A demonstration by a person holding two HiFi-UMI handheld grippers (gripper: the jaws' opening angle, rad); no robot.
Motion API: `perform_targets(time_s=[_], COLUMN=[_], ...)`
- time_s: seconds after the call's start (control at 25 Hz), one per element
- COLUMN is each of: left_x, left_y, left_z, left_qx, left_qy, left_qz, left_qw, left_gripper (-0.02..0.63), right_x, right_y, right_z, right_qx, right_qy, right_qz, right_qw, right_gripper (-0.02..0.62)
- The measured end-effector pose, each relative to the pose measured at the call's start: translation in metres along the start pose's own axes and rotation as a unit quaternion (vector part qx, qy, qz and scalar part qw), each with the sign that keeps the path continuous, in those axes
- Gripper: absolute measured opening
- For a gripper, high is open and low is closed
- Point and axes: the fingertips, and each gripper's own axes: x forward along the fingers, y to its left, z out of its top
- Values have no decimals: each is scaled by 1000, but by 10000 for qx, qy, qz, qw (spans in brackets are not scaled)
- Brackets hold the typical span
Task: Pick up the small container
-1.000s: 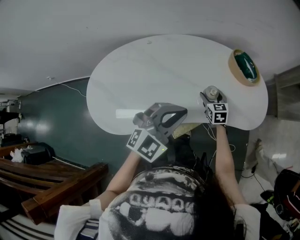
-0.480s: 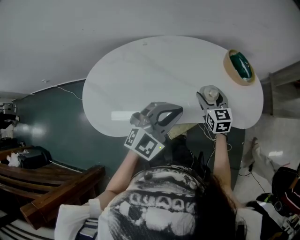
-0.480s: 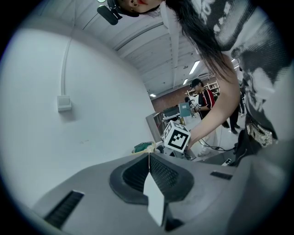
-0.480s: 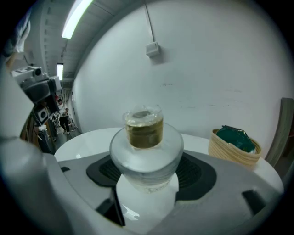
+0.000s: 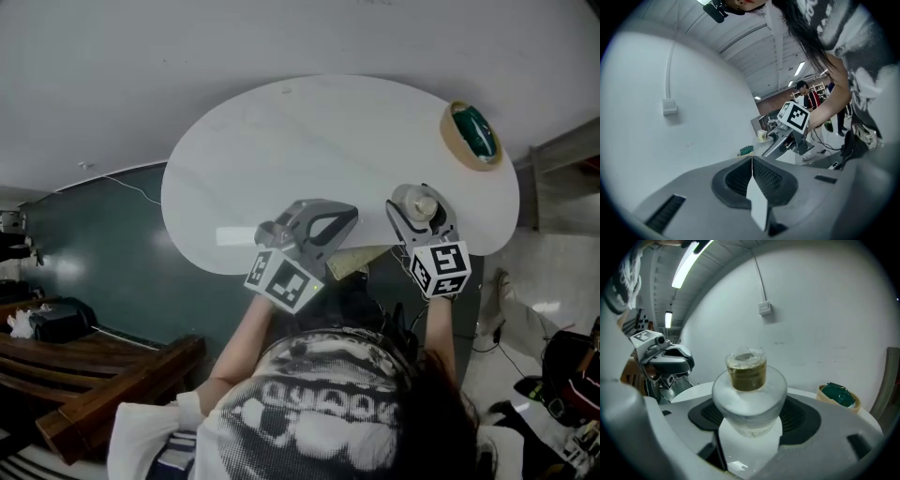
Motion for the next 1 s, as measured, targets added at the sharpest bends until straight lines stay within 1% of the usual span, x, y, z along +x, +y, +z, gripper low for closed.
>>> perform_targets(time_s=[0.48,0.76,1.0], left_x=[-18,-31,-34], left_y=[-4,-9,-10], left_z=[-4,-6,-8], left_qx=[-4,-69,-136], left_qy=[27,45,59], left_qz=[174,325,420], left_qw=[9998,9994,9990], left_gripper=[5,5,5], right_x=[-37,-45,-45], right_y=[33,50,54], right_z=[1,-1,0], right_qx=[102,83,76], right_qy=[-159,-177,-221], right_qz=[37,108,173], right_qw=[9998,9998,9996], right_gripper=[328,328,328])
